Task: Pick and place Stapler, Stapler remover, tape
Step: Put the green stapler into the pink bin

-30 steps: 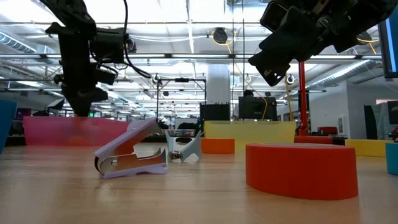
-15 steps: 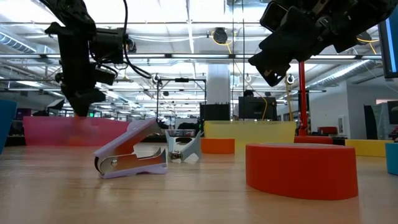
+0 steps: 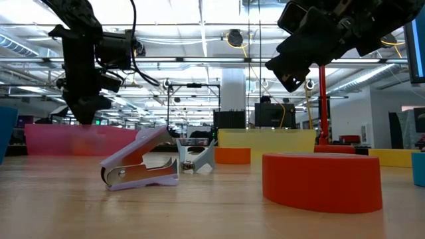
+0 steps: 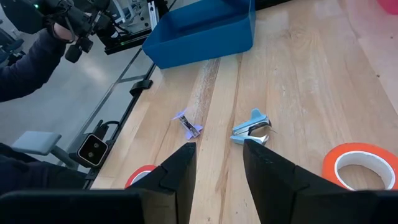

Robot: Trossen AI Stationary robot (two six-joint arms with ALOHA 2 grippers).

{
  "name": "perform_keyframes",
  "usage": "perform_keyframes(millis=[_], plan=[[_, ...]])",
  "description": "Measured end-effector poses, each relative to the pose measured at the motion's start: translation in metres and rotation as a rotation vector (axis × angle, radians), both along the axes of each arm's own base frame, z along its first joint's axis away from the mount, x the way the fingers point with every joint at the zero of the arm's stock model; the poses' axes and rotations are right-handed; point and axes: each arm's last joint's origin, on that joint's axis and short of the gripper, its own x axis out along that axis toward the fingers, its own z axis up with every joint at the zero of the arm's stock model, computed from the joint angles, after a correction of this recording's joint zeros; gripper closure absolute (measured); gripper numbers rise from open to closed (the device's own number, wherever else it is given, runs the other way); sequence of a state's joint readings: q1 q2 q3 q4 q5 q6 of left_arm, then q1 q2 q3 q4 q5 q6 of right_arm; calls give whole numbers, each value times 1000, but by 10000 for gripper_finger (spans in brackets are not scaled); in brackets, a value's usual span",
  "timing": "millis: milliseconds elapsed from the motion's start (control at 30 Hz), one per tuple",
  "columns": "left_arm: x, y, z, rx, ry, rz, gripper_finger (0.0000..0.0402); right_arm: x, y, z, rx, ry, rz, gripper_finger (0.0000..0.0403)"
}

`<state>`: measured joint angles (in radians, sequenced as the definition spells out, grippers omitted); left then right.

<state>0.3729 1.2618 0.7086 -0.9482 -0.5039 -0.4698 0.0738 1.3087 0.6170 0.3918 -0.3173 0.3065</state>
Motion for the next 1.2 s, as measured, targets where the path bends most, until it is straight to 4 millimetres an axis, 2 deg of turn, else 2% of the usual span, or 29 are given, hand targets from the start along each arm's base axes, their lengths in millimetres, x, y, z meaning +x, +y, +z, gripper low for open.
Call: perform_keyframes(millis=[133, 400, 600, 867, 1067, 1200], plan=[[1, -2, 1, -2, -26, 1, 239, -2, 0, -5, -57, 36, 25, 275], [11, -24, 22, 71, -230, -170, 259, -21, 8, -30, -170, 308, 132, 275], [17, -44, 45, 131, -440, -322, 268, -38, 34, -39, -35, 527, 250, 275], [22, -59, 67, 202, -626, -479, 270, -64, 58, -46, 88, 849, 174, 275], [24, -65, 67, 196, -634, -509, 270, -73, 72, -38, 186, 899, 128, 275], [25, -69, 67, 189, -637, -534, 270, -79, 89, -31, 253, 896, 128, 275]])
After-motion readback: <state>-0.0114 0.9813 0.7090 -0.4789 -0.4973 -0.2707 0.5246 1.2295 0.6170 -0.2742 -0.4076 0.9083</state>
